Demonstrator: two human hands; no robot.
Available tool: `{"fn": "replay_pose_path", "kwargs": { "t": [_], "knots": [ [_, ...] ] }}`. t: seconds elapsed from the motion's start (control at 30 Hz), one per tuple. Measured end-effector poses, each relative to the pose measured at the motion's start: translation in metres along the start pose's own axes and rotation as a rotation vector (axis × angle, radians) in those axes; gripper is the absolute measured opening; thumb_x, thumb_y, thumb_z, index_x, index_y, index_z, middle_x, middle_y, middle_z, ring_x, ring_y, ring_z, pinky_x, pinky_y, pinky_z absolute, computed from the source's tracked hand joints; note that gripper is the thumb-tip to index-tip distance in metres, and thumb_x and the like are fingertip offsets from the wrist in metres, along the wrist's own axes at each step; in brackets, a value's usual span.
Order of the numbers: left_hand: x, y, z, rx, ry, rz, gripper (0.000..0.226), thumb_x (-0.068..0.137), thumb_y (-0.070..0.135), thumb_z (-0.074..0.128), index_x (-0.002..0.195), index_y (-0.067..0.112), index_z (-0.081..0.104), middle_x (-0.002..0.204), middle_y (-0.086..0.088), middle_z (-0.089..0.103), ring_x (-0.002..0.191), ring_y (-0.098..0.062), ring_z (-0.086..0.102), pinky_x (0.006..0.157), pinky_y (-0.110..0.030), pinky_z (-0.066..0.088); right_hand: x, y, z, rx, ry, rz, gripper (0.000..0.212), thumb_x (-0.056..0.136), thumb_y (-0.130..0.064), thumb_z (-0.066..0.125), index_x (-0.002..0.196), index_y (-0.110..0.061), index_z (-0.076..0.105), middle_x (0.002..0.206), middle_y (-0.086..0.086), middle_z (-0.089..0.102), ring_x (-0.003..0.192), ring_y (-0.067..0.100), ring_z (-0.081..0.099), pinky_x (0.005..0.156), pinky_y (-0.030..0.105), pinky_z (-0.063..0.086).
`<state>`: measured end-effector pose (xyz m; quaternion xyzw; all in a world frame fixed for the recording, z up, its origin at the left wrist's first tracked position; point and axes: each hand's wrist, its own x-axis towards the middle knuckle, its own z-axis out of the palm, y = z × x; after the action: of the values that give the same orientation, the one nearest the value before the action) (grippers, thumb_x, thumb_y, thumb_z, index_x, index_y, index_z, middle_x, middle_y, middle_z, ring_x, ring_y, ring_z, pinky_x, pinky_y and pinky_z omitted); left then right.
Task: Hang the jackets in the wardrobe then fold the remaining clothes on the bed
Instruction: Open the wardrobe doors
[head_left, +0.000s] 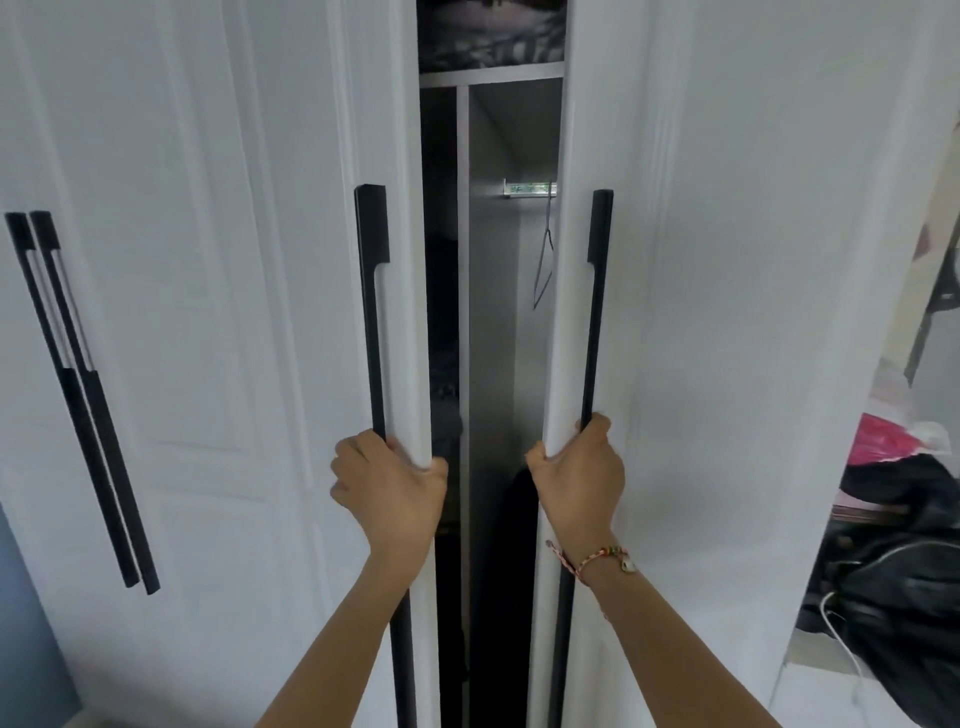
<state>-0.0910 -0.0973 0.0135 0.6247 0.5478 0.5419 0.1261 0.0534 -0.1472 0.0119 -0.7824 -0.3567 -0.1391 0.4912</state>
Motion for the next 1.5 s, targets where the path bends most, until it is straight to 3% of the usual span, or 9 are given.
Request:
{"fn": "replay_pose_path", "kwargs": {
  "t": [0.23, 0.37, 0.53, 0.83, 1.0, 1.1, 1.17, 1.27, 1.5],
  "knots": [
    [-0.002, -0.021, -0.026, 0.357, 0.29, 0.591, 0.108, 0.053, -0.018, 0.066, 0.145, 0.004, 0.013, 0.144, -0.031, 0.018, 0.136, -0.043, 0.008, 0.112, -0.05, -0.012, -0.017, 0.0, -0.031, -0.345, 0.324, -0.497, 0.107, 0.047, -0.014, 0.085, 0.138, -0.004, 0.03, 0.133, 0.027, 0.038, 0.121, 0.039, 0.042, 0.105, 0.05, 0.03],
    [0.007, -0.036, -0.02, 1.375, -0.214, 0.769, 0.087, 0.092, 0.029, 0.053, 0.147, 0.001, -0.008, 0.142, -0.042, -0.019, 0.123, -0.063, -0.026, 0.096, -0.071, -0.023, -0.018, -0.006, -0.025, -1.234, -0.093, -1.072, 0.071, 0.076, -0.011, 0.065, 0.14, -0.002, 0.035, 0.152, 0.028, 0.013, 0.14, 0.046, 0.007, 0.109, 0.062, -0.013],
    [0.012, -0.061, -0.008, 1.874, -0.303, 0.672, 0.1, 0.086, 0.067, 0.037, 0.146, 0.006, -0.015, 0.149, -0.033, -0.014, 0.115, -0.071, -0.018, 0.069, -0.088, -0.013, -0.021, -0.034, -0.019, -1.875, -0.561, -0.749, 0.056, 0.101, -0.033, 0.033, 0.147, -0.004, 0.02, 0.152, 0.022, 0.018, 0.141, 0.041, 0.013, 0.115, 0.052, 0.007],
    [0.01, -0.118, -0.032, 2.031, -0.352, 0.556, 0.077, 0.093, 0.058, 0.031, 0.149, 0.016, -0.001, 0.153, -0.027, 0.004, 0.115, -0.071, -0.002, 0.075, -0.089, -0.004, -0.045, -0.032, -0.03, -1.74, -0.715, -0.66, 0.021, 0.099, -0.027, 0.035, 0.1, -0.013, 0.051, 0.09, 0.007, 0.045, 0.114, 0.017, 0.043, 0.095, 0.031, 0.036],
    [-0.011, -0.075, -0.015, 1.4, -0.49, 0.176, 0.075, 0.097, 0.047, 0.034, 0.148, 0.008, -0.004, 0.152, -0.026, 0.002, 0.138, -0.05, 0.004, 0.095, -0.08, -0.003, -0.037, -0.042, -0.022, -1.523, -0.905, -0.26, 0.043, 0.096, -0.04, 0.045, 0.106, 0.0, 0.057, 0.13, 0.009, 0.054, 0.122, 0.032, 0.05, 0.102, 0.047, 0.039],
    [-0.013, -0.039, 0.008, 0.954, -0.366, 0.609, 0.068, 0.098, 0.05, 0.02, 0.148, 0.013, -0.008, 0.152, -0.022, -0.008, 0.142, -0.038, -0.007, 0.093, -0.075, -0.02, -0.023, -0.011, -0.007, -1.255, -0.658, -0.3, 0.076, 0.093, -0.058, 0.035, 0.149, -0.011, 0.016, 0.153, 0.017, 0.023, 0.14, 0.037, 0.022, 0.114, 0.053, 0.016],
    [-0.01, -0.023, 0.026, 0.788, -0.244, 0.741, 0.063, 0.096, 0.046, 0.02, 0.15, 0.016, 0.009, 0.154, -0.021, 0.007, 0.144, -0.035, 0.003, 0.1, -0.071, -0.016, -0.021, 0.004, -0.01, -1.022, -0.376, -0.369, 0.082, 0.087, -0.055, 0.051, 0.148, -0.009, 0.023, 0.149, 0.025, 0.026, 0.138, 0.042, 0.026, 0.113, 0.052, 0.005],
    [-0.02, -0.001, 0.05, 0.572, -0.184, 0.756, 0.064, 0.088, 0.043, 0.025, 0.145, 0.014, 0.024, 0.149, -0.019, 0.031, 0.14, -0.033, 0.023, 0.105, -0.067, 0.003, -0.025, 0.009, -0.02, -0.645, -0.169, -0.281, 0.077, 0.072, -0.041, 0.074, 0.136, -0.006, 0.047, 0.135, 0.028, 0.047, 0.125, 0.043, 0.046, 0.107, 0.053, 0.011],
    [-0.054, 0.014, 0.081, 0.383, -0.289, 0.729, 0.065, 0.088, 0.047, 0.027, 0.143, 0.012, 0.024, 0.148, -0.018, 0.033, 0.138, -0.031, 0.022, 0.103, -0.067, 0.015, -0.039, 0.013, -0.06, -0.139, 0.066, 0.054, 0.071, 0.097, -0.04, 0.04, 0.151, -0.014, 0.002, 0.158, 0.01, 0.0, 0.145, 0.022, 0.001, 0.111, 0.026, 0.006]
  ]
}}
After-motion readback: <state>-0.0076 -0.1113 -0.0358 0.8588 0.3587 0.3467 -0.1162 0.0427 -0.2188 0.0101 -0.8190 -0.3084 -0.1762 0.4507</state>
